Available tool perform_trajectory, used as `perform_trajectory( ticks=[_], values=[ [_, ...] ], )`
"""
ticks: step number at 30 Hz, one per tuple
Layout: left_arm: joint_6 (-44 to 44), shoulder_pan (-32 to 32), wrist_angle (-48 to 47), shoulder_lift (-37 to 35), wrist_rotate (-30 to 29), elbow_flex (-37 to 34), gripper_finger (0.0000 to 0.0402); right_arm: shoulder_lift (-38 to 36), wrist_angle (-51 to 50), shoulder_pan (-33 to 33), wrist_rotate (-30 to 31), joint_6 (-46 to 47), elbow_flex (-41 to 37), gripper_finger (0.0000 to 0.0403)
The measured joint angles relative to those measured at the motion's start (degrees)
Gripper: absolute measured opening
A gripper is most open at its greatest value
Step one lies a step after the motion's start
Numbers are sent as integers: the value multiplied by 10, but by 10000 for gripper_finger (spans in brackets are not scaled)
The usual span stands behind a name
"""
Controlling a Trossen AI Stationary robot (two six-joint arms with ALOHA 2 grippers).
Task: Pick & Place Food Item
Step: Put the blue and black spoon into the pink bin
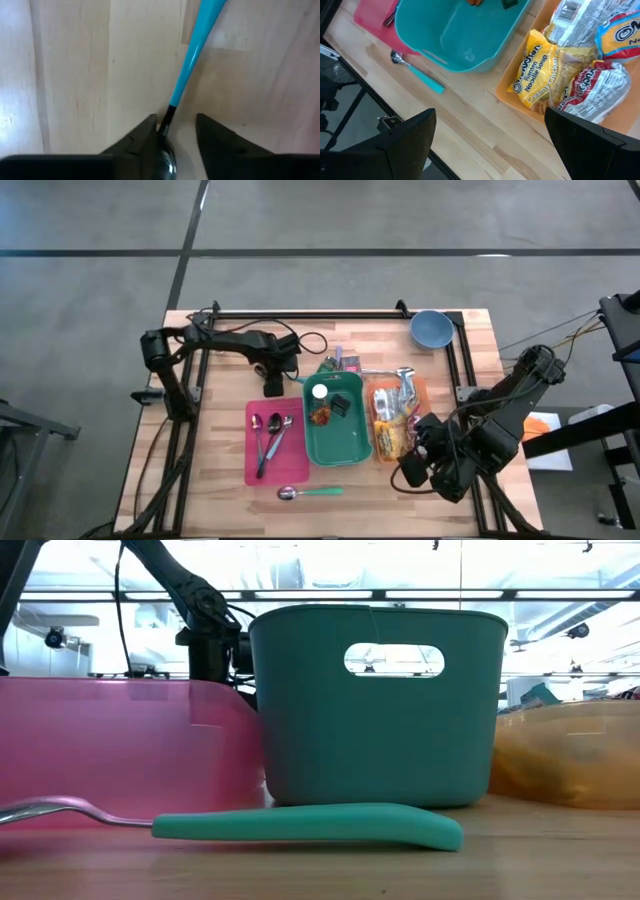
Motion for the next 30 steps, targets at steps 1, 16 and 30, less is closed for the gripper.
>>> perform_trajectory(
  ticks=[1, 16, 30],
  values=[
    [0, 0, 2, 0, 0, 0, 109, 0, 2, 0, 0, -1, 0, 369],
    [-35, 3, -15, -19, -45, -2, 2, 0, 6, 0, -1, -4, -6, 369],
    [25, -2, -112, -203, -31, 1, 0, 0, 20, 0, -1, -33, -25, 369]
  ],
)
